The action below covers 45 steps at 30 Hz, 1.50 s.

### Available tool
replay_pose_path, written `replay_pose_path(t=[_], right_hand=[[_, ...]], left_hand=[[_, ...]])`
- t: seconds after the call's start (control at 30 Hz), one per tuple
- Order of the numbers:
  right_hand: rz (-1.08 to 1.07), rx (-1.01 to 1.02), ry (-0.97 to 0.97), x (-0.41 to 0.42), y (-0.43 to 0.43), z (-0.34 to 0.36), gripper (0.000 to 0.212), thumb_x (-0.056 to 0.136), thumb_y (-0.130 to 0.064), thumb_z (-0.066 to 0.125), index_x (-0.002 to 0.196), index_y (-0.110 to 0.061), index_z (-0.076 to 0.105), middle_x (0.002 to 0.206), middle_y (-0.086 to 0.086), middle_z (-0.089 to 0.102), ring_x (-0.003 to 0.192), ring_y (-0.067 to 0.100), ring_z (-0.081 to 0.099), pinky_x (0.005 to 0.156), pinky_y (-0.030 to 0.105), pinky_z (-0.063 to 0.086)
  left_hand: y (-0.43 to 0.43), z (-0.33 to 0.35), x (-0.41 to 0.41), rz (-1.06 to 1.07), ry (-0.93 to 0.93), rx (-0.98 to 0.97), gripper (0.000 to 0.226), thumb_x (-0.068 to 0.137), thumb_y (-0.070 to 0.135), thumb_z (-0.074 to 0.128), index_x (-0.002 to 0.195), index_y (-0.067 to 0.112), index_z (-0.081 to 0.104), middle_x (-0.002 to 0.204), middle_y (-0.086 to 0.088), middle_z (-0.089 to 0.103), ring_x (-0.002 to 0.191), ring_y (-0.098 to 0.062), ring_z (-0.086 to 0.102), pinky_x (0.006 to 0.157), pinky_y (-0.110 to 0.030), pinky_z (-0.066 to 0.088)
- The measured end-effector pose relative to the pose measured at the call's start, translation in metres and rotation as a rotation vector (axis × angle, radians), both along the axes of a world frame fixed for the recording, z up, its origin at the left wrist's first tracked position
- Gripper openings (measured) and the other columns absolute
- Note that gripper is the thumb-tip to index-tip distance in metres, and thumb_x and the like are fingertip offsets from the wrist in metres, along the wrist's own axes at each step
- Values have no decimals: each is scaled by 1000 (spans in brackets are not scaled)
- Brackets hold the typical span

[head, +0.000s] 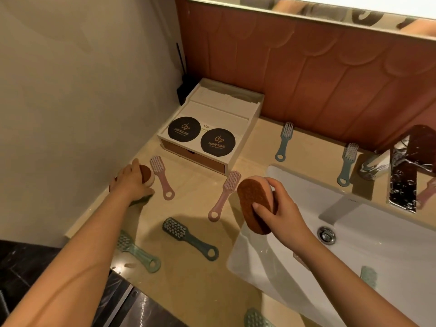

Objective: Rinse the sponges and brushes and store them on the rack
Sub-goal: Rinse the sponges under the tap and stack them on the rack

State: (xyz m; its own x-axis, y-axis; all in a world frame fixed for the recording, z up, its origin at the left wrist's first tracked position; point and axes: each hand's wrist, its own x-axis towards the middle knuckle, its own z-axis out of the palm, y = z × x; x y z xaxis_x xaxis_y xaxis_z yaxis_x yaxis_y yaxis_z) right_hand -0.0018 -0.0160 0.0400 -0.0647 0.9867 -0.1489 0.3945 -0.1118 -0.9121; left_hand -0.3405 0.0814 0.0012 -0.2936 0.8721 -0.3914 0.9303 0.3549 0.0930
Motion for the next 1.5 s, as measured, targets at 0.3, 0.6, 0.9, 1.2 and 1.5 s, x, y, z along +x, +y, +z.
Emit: replay_pose_path(t=[0.3,0.6,0.9,1.2,1.5], right_hand=[[-33,-46,-24,18,-6,-4,50,87,-15,61,130,-26,40,113,-4,57,101,16,58,82,28,50],[-122,-75,-8,30,-12,-2,57,87,-17,61,135,-27,33,116,0,56,103,20,57,89,40,51],[-392,-98,272,59,-33,13,40,90,-13,57,123,-29,40,100,-12,56,89,4,58,65,19,51],[-567,-100,316,89,-80,6,44,91,-16,55,125,-37,39,103,-21,51,93,1,54,68,17,49],[-744,-57,418,117,-115,18,51,93,-15,51,141,-25,37,126,-2,53,106,10,56,94,31,47]], left_hand=[[-3,3,-4,-54,113,184,54,82,27,65,128,10,44,127,-17,51,118,-35,46,100,-46,36],[-16,52,55,-301,95,387,66,79,35,68,136,16,38,131,-10,50,121,-30,46,102,-45,33],[-50,92,162,-225,-715,298,59,75,34,74,127,25,46,114,11,51,104,-7,47,82,-21,38],[-92,63,265,32,-1215,-78,34,80,32,70,109,18,58,103,0,65,94,-13,62,72,-19,49],[-129,46,344,215,-1413,-244,89,51,58,81,122,17,47,113,-7,65,101,-22,65,92,-42,52]])
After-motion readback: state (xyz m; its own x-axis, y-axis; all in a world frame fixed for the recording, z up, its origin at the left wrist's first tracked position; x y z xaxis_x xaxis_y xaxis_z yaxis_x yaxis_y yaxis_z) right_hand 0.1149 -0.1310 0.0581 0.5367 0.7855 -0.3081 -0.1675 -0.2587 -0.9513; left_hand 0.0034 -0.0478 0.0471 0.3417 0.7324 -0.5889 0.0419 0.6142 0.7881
